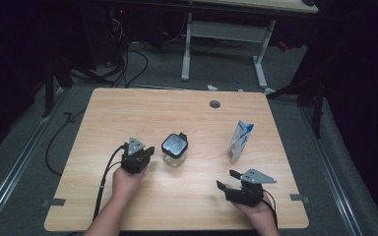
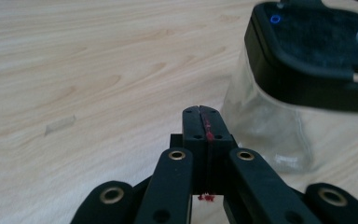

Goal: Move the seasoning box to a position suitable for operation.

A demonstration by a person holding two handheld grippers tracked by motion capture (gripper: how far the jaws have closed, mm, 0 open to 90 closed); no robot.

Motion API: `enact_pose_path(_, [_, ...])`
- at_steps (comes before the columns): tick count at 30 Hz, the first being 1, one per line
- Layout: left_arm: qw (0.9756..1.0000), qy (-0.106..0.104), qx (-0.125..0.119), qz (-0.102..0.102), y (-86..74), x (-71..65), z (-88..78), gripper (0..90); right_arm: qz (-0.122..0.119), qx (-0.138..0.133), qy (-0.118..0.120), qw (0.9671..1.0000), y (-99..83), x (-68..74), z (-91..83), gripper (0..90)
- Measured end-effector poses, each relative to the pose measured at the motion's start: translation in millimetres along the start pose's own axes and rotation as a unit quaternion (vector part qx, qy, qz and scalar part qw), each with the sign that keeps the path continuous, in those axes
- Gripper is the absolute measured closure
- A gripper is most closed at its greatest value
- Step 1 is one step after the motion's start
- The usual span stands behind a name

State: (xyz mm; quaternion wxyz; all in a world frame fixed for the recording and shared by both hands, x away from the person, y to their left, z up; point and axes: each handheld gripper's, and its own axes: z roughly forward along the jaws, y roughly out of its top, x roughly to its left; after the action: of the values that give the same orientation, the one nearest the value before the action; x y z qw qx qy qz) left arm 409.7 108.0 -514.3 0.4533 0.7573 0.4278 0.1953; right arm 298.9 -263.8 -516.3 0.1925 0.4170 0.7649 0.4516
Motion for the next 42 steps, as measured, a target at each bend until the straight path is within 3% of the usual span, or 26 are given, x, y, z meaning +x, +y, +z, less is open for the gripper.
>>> enact_pose_path(6, [0.9999, -0.010, -0.004, 0.011, 11.9, -1.3, 16.4, 90.0, 0.000, 0.000, 0.003, 1.0000, -1.2, -0.1, 0.6, 34.1])
enact_pose_path(17, [0.9992, -0.026, -0.017, 0.023, 10.7, -9.4, 15.7, 90.0, 0.003, -0.001, 0.009, 1.0000, -2.0, 0.0, -0.7, 37.7])
enact_pose_path(31, [0.9982, -0.042, -0.035, 0.025, -0.8, -21.9, -0.1, 90.0, 0.006, -0.003, 0.004, 1.0000, -3.1, -2.2, -0.4, 39.4])
enact_pose_path(42, [0.9960, -0.068, -0.051, 0.026, -14.2, -54.4, -23.7, 90.0, 0.007, -0.001, 0.003, 1.0000, -3.2, -2.0, -0.3, 39.7])
